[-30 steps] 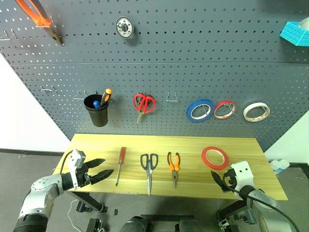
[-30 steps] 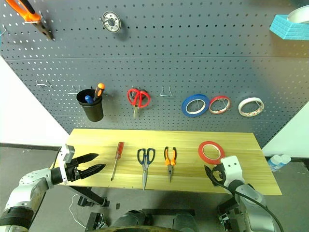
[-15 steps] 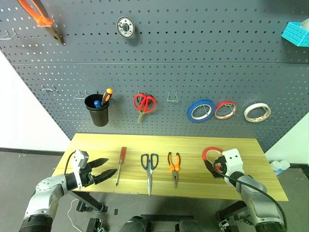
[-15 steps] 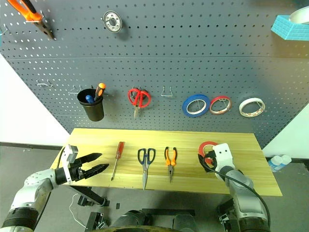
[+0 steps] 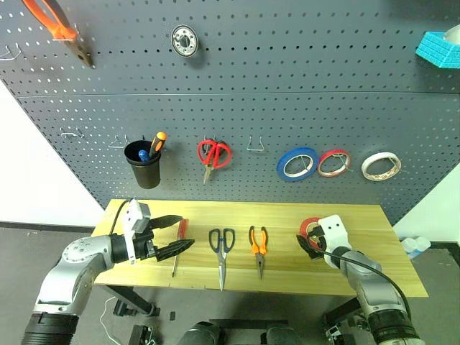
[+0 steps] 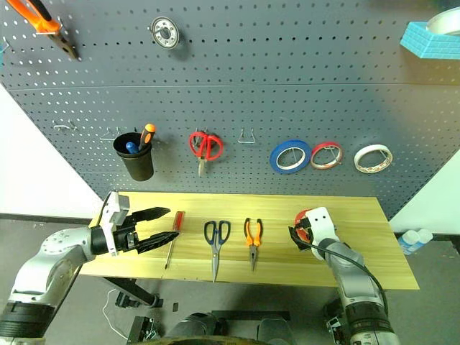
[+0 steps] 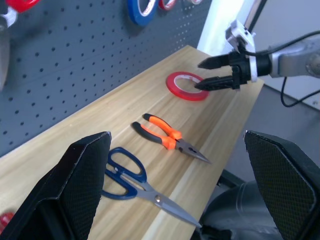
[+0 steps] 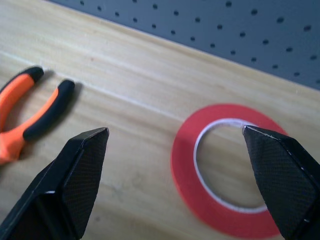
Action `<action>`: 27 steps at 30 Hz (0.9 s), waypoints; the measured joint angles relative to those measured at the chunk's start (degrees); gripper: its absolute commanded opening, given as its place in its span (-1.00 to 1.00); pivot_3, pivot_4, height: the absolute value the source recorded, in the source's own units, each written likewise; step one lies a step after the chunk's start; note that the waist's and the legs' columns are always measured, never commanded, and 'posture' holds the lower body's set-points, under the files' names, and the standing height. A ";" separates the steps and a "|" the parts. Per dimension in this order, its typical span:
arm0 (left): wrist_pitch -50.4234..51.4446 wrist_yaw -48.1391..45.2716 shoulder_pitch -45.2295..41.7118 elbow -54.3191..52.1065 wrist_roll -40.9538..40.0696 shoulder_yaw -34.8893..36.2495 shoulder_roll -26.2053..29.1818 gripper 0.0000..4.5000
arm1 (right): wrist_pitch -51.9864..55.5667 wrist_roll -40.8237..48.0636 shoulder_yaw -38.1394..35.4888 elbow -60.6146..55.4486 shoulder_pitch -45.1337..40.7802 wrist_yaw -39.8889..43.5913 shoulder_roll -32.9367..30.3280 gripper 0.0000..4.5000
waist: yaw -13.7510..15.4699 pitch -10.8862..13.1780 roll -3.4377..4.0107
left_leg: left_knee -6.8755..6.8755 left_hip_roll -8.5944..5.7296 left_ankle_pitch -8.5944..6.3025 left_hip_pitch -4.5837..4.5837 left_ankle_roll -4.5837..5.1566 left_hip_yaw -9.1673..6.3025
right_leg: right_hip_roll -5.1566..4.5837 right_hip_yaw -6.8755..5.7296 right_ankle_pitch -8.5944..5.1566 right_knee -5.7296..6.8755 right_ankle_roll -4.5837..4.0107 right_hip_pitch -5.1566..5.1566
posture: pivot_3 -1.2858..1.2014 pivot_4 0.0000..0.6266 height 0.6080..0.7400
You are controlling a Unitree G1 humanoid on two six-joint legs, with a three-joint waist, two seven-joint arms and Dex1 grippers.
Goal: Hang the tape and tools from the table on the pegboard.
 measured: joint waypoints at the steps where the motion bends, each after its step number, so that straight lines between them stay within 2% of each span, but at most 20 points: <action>1: -0.13 0.13 -0.33 0.30 0.56 -0.57 -0.04 0.97 | 0.14 -0.07 0.14 0.33 -0.37 0.00 0.03 1.00 | -0.01 0.00 0.00 | 0.00 0.00 0.00 0.00 0.00 0.01 | 0.00 0.02 0.00 0.00 0.00 0.00 | 0.01 -1.00 0.67; 10: -2.51 0.72 -3.05 5.05 3.89 -3.54 -1.52 0.97 | 1.95 -2.49 1.45 5.09 -4.30 -3.83 1.49 1.00 | -0.15 0.00 -0.01 | 0.00 0.02 0.01 0.01 -0.01 0.18 | 0.02 0.22 0.00 0.19 0.01 -0.16 | 0.00 -1.00 0.67; 19: -2.72 0.55 -3.62 5.24 4.26 -4.11 -2.18 0.97 | 4.05 -6.78 4.54 10.70 -8.52 -8.10 2.24 1.00 | -0.20 0.00 -0.01 | 0.01 0.09 0.02 0.07 0.00 0.52 | 0.07 0.50 0.00 0.42 0.01 -0.29 | 0.01 -1.00 0.67; 27: -2.31 0.54 -2.44 4.28 4.23 -4.15 -2.16 0.97 | 6.90 -6.95 4.44 17.49 -12.55 -9.47 2.81 1.00 | -0.22 0.00 -0.01 | 0.01 0.14 0.02 0.09 0.00 0.64 | 0.11 0.61 0.01 0.46 0.01 -0.32 | 0.02 -1.00 0.67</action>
